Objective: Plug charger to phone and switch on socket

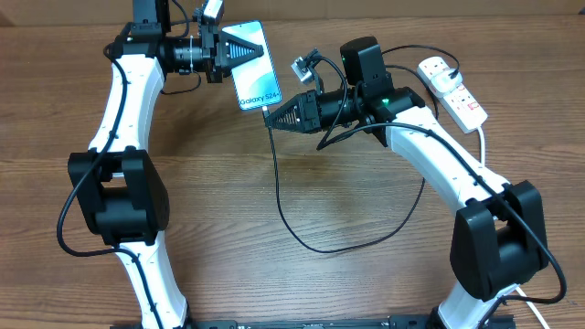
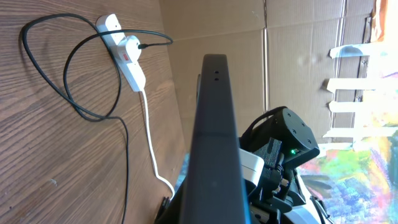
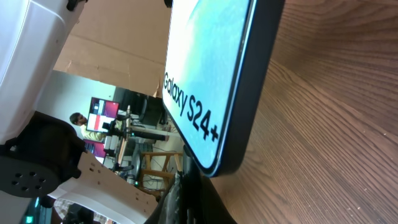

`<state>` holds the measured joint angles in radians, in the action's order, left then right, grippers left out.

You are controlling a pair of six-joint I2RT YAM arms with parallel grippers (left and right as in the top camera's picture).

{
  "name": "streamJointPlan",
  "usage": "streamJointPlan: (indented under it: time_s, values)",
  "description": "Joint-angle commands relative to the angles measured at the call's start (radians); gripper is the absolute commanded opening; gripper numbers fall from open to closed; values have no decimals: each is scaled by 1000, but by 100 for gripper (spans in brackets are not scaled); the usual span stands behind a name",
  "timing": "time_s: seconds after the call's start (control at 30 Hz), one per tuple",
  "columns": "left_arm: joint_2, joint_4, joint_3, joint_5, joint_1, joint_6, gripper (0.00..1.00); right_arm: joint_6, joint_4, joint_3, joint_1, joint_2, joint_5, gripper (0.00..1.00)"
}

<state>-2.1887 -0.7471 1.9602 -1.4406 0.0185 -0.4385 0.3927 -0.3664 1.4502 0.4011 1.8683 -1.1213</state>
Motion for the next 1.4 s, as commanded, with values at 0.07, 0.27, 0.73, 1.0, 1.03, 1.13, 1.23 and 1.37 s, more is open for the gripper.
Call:
streamJointPlan:
  time_s: [0.07, 0.27, 0.73, 1.0, 1.03, 1.13, 1.23, 1.37]
  values:
    - [1, 8, 5, -52, -23, -10, 4, 5, 6, 17, 5, -11, -6, 4]
    - [1, 20, 5, -43, -32, -10, 4, 5, 6, 17, 5, -11, -6, 4]
    - [1, 19, 5, -46, -31, 17, 4, 5, 6, 17, -19, -11, -25, 4]
    - [1, 19, 5, -47, -31, 17, 4, 4, 6, 17, -19, -11, -24, 4]
    - [1, 19, 5, -47, -31, 17, 4, 4, 6, 17, -19, -11, -24, 4]
    - [1, 19, 5, -53, -30, 17, 4, 5, 6, 17, -23, -11, -24, 4]
    - [1, 19, 5, -54, -30, 16, 4, 5, 2, 17, -30, -11, -24, 4]
    - [1, 19, 5, -54, -29, 17, 4, 4, -13, 17, -35, -11, -24, 4]
